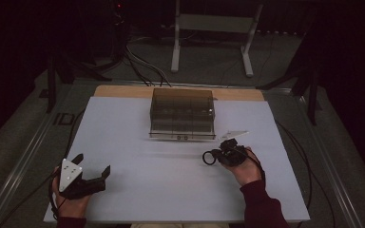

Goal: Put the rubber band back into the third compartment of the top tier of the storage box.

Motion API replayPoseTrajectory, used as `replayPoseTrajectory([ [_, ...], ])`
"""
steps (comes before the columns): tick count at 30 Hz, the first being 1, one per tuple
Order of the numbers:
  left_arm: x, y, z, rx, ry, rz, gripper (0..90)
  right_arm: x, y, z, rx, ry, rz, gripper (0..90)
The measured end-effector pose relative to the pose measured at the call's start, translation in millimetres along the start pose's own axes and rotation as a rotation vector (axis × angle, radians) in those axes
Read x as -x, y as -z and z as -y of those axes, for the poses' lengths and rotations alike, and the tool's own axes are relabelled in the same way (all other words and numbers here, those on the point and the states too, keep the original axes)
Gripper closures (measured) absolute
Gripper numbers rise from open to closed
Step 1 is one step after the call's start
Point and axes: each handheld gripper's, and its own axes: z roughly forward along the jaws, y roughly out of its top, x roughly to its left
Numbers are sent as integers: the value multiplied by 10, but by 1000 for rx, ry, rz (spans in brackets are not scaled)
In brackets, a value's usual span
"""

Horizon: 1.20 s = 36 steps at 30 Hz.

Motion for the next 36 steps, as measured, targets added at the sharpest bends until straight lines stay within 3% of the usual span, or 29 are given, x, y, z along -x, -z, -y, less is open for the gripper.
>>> replayPoseTrajectory([
  [36,-5,-7,6,-4,5,-1,7,-23,223,-249,60,12,19,892],
])
